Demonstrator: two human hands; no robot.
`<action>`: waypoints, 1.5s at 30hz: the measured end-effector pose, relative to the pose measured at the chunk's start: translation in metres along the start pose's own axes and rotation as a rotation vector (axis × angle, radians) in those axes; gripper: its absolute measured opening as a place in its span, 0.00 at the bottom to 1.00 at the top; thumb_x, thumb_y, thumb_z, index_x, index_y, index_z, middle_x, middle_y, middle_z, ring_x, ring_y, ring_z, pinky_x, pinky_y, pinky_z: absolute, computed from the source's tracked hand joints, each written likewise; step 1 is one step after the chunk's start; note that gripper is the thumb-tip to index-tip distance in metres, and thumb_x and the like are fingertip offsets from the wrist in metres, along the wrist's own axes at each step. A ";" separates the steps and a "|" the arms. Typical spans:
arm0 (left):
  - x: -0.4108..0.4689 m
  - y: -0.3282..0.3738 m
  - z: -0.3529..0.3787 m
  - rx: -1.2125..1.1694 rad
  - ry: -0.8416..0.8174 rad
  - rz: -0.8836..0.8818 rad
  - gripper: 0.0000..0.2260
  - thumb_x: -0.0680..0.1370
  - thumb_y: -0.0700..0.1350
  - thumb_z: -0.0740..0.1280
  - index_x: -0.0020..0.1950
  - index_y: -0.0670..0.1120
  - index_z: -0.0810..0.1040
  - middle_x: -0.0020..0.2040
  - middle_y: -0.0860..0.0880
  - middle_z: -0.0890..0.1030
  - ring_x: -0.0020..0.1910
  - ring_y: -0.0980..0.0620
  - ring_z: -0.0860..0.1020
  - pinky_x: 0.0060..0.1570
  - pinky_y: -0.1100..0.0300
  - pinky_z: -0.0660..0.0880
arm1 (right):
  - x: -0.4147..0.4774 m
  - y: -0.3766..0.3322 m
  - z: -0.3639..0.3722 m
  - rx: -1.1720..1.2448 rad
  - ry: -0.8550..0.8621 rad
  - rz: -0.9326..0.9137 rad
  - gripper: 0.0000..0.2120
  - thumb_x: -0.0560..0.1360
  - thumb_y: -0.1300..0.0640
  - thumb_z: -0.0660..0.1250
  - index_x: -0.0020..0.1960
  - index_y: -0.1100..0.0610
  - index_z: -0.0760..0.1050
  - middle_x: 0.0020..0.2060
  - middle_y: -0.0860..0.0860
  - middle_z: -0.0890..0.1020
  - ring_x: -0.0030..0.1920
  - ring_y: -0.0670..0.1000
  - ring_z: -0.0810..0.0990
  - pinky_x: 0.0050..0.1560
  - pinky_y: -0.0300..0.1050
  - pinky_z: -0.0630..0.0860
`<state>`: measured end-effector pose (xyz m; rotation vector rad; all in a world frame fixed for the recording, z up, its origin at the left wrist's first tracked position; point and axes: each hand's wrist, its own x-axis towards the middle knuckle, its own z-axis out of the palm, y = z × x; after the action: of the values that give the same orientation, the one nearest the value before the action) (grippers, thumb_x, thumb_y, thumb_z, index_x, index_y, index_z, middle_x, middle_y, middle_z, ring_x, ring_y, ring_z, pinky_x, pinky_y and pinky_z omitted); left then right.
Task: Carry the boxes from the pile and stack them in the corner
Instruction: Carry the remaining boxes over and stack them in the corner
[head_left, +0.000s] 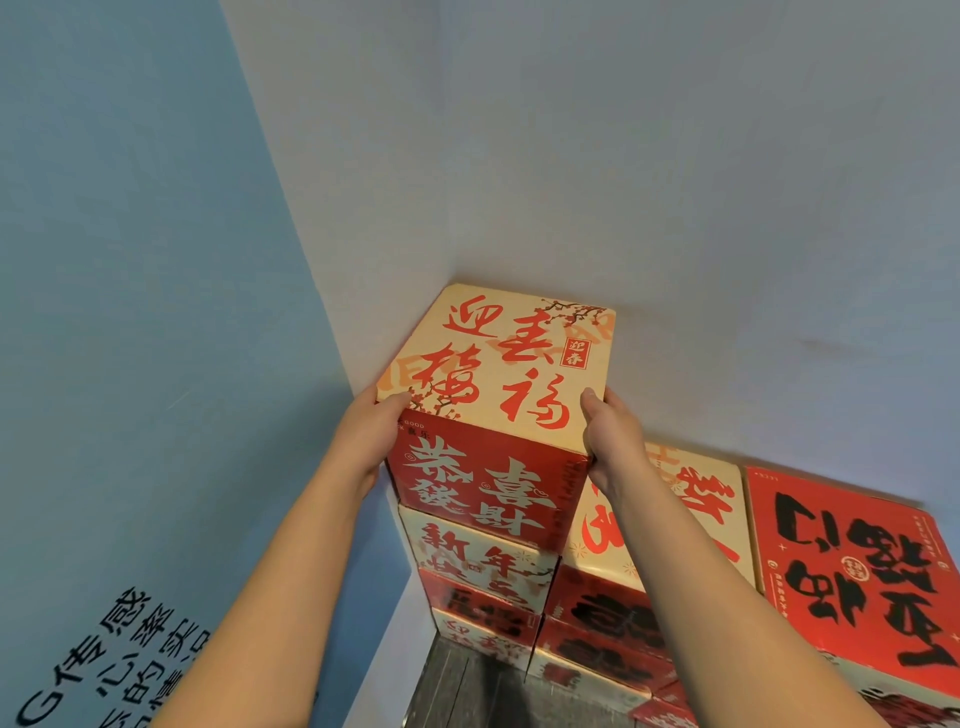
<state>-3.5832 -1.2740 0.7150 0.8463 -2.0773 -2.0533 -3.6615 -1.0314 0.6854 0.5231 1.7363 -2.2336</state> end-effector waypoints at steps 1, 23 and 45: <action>0.000 0.000 0.000 -0.001 0.001 -0.002 0.13 0.84 0.49 0.61 0.66 0.46 0.77 0.49 0.48 0.88 0.47 0.50 0.87 0.43 0.57 0.79 | 0.001 0.001 0.000 -0.003 -0.004 0.000 0.15 0.87 0.49 0.60 0.73 0.47 0.72 0.54 0.49 0.88 0.49 0.52 0.90 0.46 0.51 0.85; -0.002 0.002 0.004 0.018 0.031 -0.040 0.13 0.84 0.48 0.62 0.62 0.41 0.76 0.47 0.44 0.87 0.43 0.49 0.86 0.43 0.56 0.80 | 0.004 0.005 -0.003 -0.057 -0.015 -0.015 0.16 0.87 0.49 0.59 0.73 0.48 0.72 0.55 0.48 0.88 0.51 0.52 0.89 0.46 0.50 0.86; -0.057 0.018 0.026 0.046 0.048 -0.014 0.08 0.85 0.45 0.60 0.51 0.47 0.77 0.34 0.53 0.86 0.31 0.58 0.84 0.38 0.61 0.76 | -0.019 -0.011 -0.020 -0.320 -0.116 -0.017 0.32 0.86 0.44 0.60 0.85 0.46 0.49 0.76 0.51 0.74 0.68 0.55 0.77 0.67 0.58 0.70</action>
<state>-3.5524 -1.2267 0.7470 0.9100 -2.1076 -1.9790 -3.6464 -1.0095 0.6990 0.3015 1.9874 -1.9002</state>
